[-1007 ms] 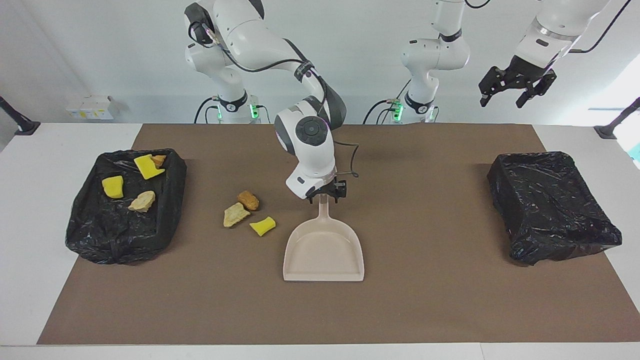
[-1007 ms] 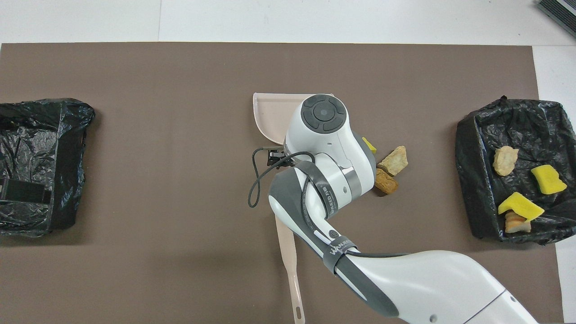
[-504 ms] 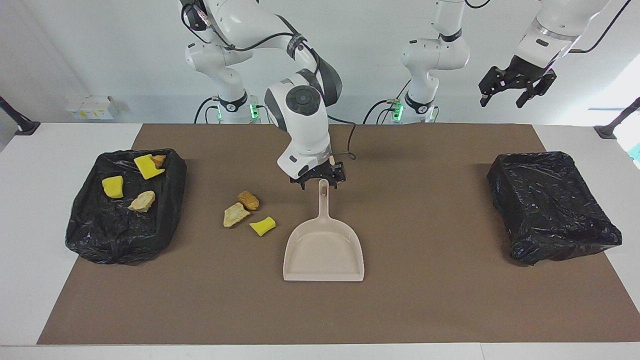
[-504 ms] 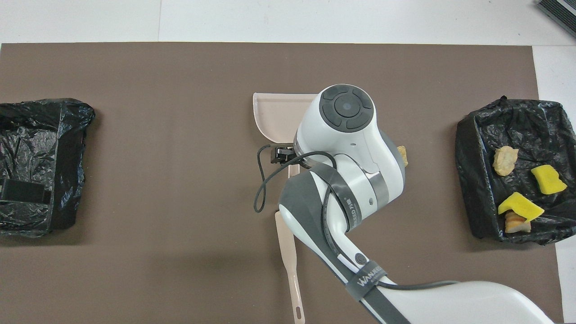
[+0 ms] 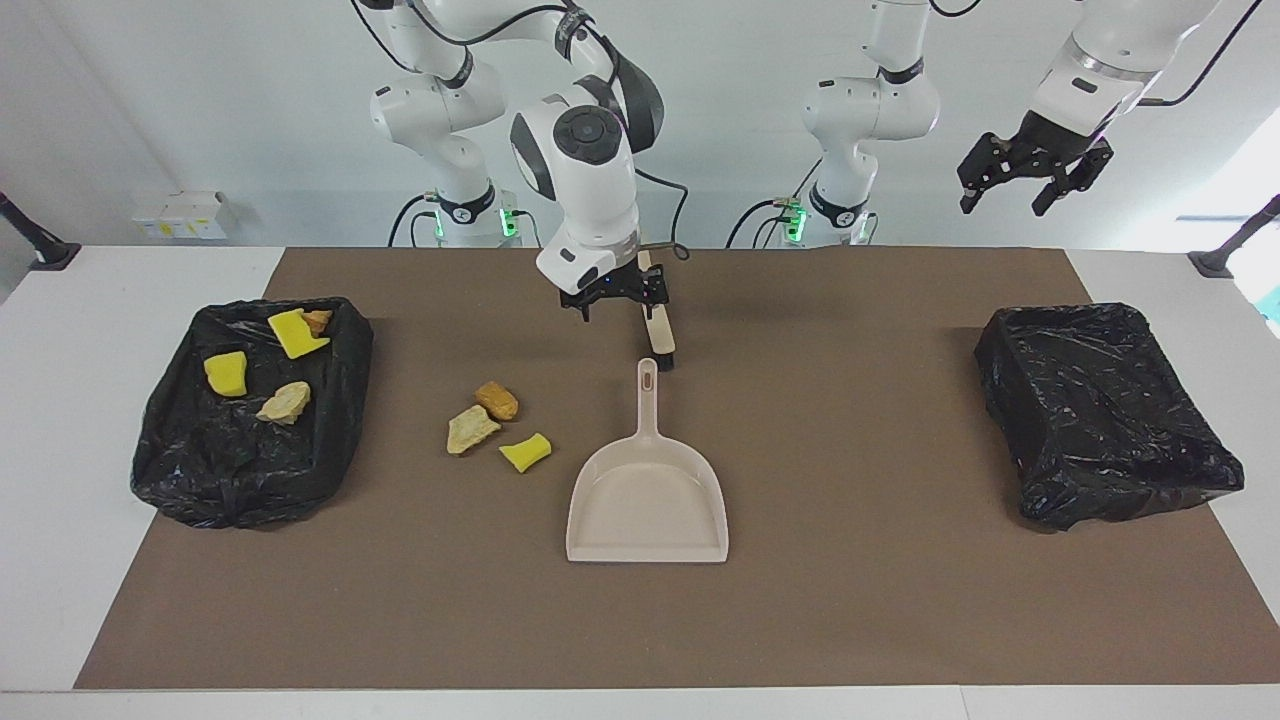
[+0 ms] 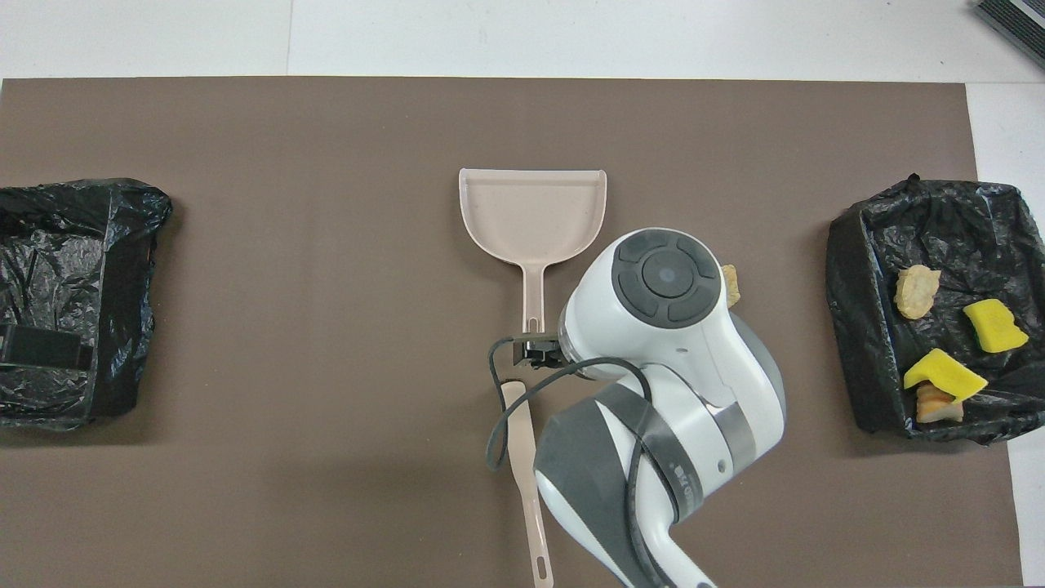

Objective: Sweep and dump trash in bin
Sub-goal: 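Release the dustpan handle and withdraw the right gripper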

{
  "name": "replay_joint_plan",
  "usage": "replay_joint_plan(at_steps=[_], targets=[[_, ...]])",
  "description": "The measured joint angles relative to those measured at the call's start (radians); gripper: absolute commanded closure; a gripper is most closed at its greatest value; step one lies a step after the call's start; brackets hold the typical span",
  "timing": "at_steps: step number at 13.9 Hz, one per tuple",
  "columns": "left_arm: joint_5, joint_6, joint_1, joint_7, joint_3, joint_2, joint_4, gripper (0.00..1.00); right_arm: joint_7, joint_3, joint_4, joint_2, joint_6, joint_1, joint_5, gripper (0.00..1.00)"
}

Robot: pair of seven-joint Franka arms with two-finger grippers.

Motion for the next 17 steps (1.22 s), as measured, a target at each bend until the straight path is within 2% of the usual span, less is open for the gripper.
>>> replay_joint_plan(at_steps=[6,11,15,17], targets=[[0.000,0.000,0.000,0.000,0.000,0.000,0.000,0.00,0.000,0.003,-0.310,-0.174,0.130,0.107,0.095,0.00],[0.000,0.000,0.000,0.000,0.000,0.000,0.000,0.00,0.003,0.002,-0.417,-0.199,0.174,0.192,0.099,0.00],[0.000,0.000,0.000,0.000,-0.003,0.000,0.000,0.00,0.005,0.002,-0.479,-0.197,0.227,0.241,0.110,0.20],[0.000,0.000,-0.001,0.001,-0.006,0.000,0.000,0.00,0.005,0.003,-0.495,-0.188,0.249,0.260,0.124,0.26]])
